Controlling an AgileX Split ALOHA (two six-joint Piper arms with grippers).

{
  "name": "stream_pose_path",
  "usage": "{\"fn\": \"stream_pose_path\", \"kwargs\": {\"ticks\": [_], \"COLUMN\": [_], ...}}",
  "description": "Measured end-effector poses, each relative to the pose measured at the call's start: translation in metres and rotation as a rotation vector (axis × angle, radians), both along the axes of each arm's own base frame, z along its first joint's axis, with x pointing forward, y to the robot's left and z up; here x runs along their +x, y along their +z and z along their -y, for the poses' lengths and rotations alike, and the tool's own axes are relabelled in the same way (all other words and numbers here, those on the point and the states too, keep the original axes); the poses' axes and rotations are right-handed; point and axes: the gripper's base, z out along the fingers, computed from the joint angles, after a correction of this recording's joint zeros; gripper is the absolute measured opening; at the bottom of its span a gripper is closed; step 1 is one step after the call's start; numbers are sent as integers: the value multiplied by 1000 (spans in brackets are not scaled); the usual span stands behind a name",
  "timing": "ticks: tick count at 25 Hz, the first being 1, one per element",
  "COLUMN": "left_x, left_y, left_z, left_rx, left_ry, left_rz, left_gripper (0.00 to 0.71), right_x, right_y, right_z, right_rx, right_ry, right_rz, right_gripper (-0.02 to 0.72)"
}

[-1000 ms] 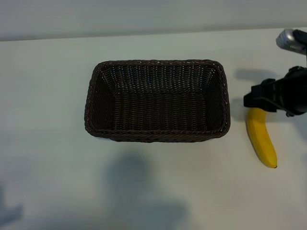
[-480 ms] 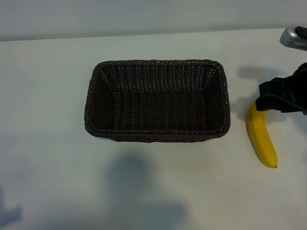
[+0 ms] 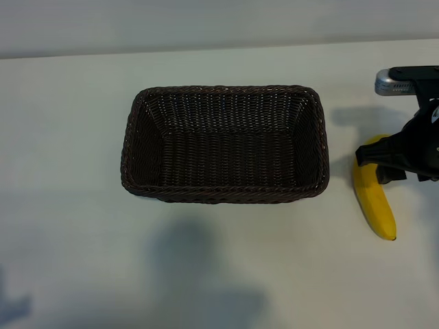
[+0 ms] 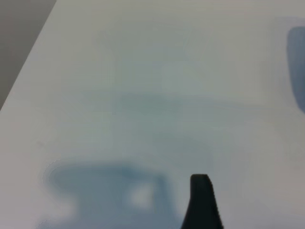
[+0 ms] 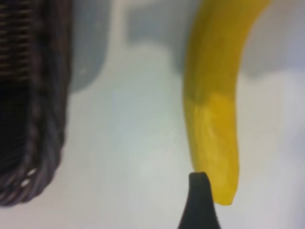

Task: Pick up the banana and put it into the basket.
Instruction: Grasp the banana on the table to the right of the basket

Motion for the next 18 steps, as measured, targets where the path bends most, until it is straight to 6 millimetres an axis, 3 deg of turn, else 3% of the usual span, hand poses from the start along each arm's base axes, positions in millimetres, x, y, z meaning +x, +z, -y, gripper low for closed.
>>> {"fn": "stream_pose_path", "kwargs": {"ticks": [18], "left_x": [0], "left_y": [0], "left_z": [0], "left_rx": [2], "left_ry": [-1], "left_rz": [0], "left_gripper": [548], "right_x": [25], "right_y": [-48], "right_z": [-13], "right_rx": [58], "right_ry": [-37], "right_rz": [-30], "right_gripper": [550]}}
